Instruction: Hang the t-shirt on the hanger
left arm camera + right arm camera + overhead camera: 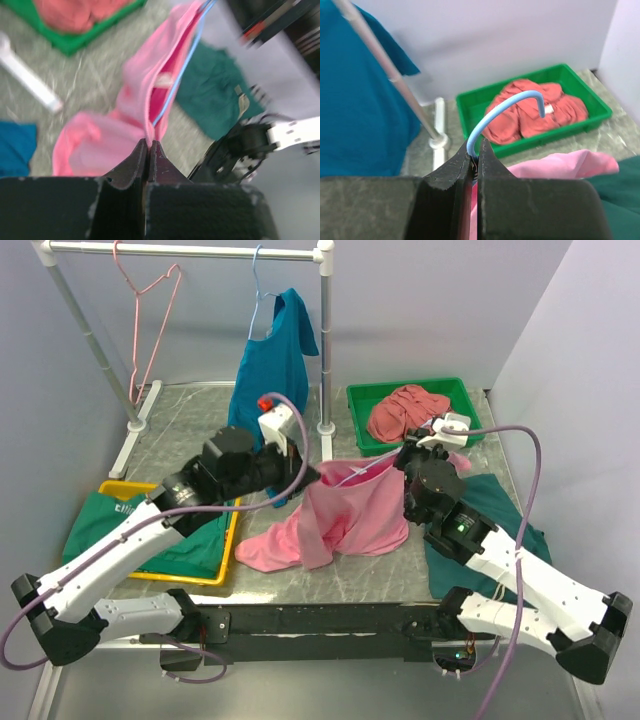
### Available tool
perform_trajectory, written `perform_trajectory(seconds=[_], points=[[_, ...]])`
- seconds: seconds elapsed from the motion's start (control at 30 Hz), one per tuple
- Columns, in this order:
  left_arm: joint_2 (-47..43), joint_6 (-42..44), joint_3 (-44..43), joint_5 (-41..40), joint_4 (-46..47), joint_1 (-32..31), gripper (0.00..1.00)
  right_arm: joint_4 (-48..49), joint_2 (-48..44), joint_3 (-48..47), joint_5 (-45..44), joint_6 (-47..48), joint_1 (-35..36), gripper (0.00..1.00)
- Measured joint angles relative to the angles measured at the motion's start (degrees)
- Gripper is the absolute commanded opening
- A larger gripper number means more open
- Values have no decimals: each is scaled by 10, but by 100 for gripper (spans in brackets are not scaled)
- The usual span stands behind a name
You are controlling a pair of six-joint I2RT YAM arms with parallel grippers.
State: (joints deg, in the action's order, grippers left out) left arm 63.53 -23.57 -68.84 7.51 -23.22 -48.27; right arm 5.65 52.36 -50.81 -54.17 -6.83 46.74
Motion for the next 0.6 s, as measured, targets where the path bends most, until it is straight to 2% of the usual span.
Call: perform_trajectory(seconds=[0.17, 0.27, 0.6], points=[[15, 19, -97, 24, -17, 0, 4, 16, 30, -61, -24, 35, 37, 0], [17, 30, -126, 37, -26, 0, 5, 18, 62, -107, -33, 45, 43, 0], [18, 58, -138, 47, -85, 1, 6, 11, 137, -226, -46, 92, 76, 0]])
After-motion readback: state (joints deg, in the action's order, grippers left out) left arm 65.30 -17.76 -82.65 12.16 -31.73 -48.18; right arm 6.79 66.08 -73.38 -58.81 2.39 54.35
